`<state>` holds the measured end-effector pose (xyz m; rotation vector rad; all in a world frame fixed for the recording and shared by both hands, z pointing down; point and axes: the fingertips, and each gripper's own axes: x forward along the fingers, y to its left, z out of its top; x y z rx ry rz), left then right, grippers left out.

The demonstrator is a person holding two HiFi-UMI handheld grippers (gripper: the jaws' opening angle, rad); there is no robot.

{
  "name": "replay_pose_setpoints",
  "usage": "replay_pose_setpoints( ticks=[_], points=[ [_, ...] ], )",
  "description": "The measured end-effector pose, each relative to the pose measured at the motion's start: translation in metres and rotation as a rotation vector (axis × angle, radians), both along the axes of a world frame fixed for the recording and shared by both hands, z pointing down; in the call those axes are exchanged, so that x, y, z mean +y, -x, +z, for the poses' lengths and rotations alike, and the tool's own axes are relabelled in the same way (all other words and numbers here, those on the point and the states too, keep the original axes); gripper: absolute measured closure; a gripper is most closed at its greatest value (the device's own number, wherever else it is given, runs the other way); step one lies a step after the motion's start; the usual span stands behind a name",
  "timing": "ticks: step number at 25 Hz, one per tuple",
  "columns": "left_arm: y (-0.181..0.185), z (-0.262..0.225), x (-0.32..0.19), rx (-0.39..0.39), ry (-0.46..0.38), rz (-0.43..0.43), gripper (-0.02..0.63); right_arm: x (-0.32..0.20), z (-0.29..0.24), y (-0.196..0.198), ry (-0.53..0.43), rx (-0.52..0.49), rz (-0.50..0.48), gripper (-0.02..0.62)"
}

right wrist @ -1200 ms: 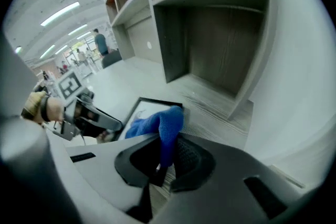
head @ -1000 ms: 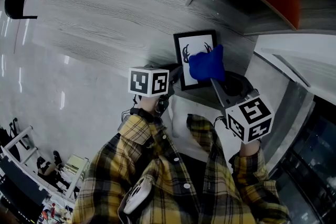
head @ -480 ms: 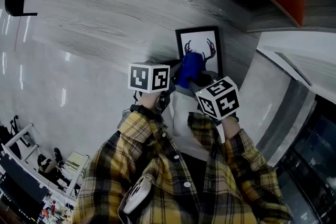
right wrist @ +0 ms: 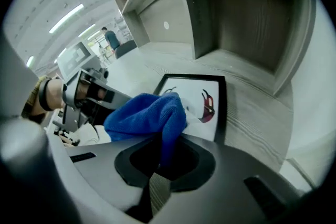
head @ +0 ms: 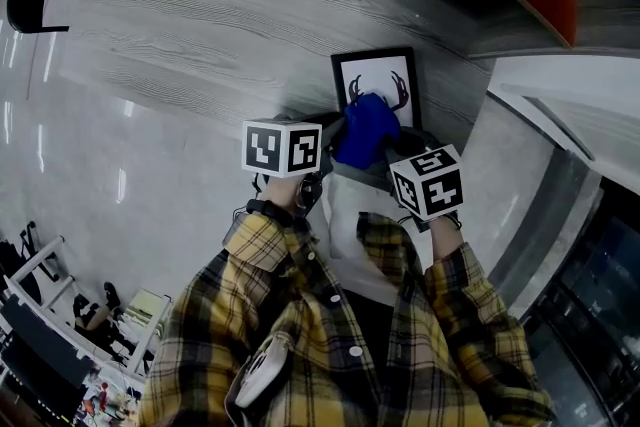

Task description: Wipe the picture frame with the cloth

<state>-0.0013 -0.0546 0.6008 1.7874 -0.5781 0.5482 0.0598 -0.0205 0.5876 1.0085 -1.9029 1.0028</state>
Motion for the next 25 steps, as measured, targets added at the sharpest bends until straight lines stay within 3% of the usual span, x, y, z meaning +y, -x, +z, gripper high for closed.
replay_pose_setpoints(
  ticks=[15, 25],
  points=[
    [0.000, 0.000, 0.001, 0.001, 0.000, 0.000, 0.540, 0.007, 0.002, -0.062, -0.014, 0.138, 0.036, 0.555],
    [-0.001, 0.001, 0.000, -0.001, -0.002, 0.000, 0.540, 0.017, 0.012, -0.118, 0.022, 0.210, 0.147, 0.555]
  ],
)
